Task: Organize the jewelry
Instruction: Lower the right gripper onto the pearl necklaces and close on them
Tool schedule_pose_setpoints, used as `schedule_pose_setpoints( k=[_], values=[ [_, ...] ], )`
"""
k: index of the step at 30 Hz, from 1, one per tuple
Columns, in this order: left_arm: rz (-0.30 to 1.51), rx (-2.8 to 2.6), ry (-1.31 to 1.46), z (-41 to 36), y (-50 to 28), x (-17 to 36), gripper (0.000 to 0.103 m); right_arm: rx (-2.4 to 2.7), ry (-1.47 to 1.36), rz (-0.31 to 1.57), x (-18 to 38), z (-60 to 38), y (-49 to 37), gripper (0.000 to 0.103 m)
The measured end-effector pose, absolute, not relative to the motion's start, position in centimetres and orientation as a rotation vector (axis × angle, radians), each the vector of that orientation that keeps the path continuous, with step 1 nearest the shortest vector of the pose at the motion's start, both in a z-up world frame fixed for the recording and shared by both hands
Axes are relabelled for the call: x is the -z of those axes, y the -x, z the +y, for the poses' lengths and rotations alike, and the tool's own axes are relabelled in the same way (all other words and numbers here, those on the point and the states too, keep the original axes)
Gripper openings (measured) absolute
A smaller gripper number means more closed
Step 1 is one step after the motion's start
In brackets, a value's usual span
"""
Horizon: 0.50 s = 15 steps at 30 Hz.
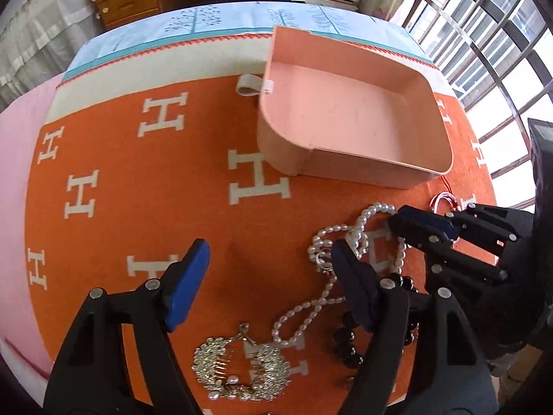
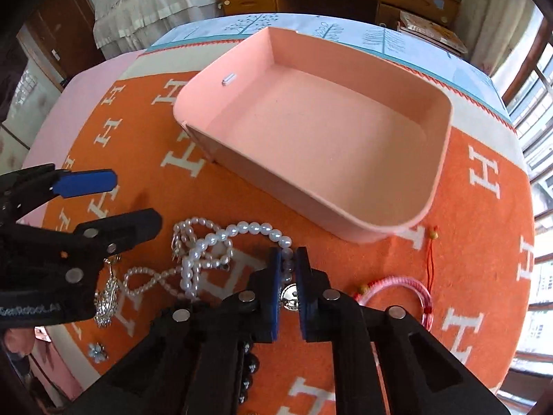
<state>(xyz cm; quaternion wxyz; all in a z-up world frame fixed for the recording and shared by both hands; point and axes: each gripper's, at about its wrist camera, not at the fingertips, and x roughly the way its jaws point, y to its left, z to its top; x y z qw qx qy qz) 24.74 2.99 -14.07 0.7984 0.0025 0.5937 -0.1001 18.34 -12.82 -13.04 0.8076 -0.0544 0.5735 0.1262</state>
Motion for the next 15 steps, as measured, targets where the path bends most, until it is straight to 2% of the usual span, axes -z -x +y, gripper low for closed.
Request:
schedule_pose_setpoints(
  k=[8,12,15],
  values=[
    [1.298,0.249,-0.028,1.0,-25.4,15.0,0.070,-0.259,-0.039,1.247,13.3,-17.6,-17.0,0.007],
    [1.332,0.274,-0.049,0.1,-25.8,15.8,0.058,-0.256,-0.075,1.253,13.0,-18.7,-16.2,0.007],
    [1.348,0.268,-0.063,-0.4,-25.9,16.2,0.055,-0.258,-0.091,1.248,13.2,-18.9,-16.0,0.007]
  ],
)
